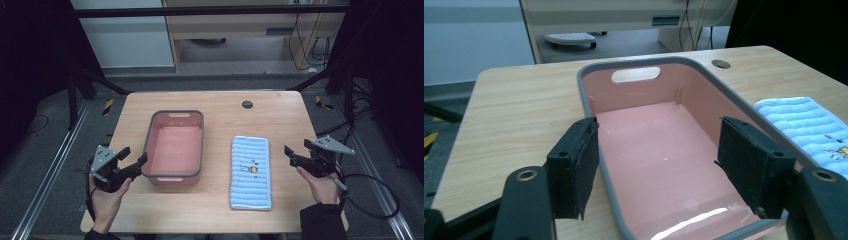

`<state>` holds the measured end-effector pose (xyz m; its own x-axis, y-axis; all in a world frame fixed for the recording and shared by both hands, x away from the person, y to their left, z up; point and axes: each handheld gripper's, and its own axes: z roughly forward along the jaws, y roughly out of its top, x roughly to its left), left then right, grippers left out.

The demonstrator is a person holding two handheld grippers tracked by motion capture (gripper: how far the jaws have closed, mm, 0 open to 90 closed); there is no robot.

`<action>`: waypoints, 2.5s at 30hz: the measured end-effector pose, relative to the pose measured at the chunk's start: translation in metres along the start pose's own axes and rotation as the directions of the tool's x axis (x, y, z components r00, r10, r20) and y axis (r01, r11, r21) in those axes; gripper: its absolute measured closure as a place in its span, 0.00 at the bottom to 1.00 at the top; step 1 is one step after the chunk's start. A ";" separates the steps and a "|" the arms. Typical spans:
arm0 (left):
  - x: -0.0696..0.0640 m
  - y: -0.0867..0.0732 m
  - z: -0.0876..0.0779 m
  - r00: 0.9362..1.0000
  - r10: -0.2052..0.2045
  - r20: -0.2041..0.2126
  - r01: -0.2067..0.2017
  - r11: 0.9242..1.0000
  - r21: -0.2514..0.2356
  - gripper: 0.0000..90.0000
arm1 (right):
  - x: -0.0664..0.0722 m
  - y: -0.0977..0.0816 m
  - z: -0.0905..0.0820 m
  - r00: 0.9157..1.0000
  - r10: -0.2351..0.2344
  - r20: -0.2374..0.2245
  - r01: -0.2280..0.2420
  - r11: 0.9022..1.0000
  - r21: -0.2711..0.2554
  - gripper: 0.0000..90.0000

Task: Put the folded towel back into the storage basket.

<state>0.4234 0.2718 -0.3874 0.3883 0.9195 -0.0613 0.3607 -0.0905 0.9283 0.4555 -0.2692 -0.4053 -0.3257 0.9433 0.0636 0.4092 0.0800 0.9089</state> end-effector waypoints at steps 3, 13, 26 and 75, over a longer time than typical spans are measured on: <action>-0.007 0.003 0.004 1.000 0.012 0.014 -0.012 1.000 0.001 0.36 | 0.002 0.007 0.000 1.000 -0.004 -0.009 0.004 1.000 -0.005 0.27; -0.033 0.012 0.015 0.997 0.050 0.058 -0.050 0.999 -0.006 0.35 | 0.009 0.030 -0.002 0.999 -0.021 -0.026 0.020 0.999 -0.032 0.27; -0.070 0.018 0.033 0.990 0.082 0.118 -0.080 0.997 -0.017 0.35 | 0.017 0.040 0.006 0.999 -0.041 -0.025 0.040 0.999 -0.036 0.27; -0.178 -0.024 0.099 0.941 0.179 0.287 -0.219 0.969 0.114 0.44 | 0.008 0.016 0.066 0.998 -0.060 -0.035 0.063 0.994 0.093 0.42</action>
<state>0.4296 0.0726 -0.4353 0.6732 0.7395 0.0031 0.3613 -0.3325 0.8711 0.5154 -0.2389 -0.4169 -0.3796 0.9249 0.0230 0.4654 0.1694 0.8687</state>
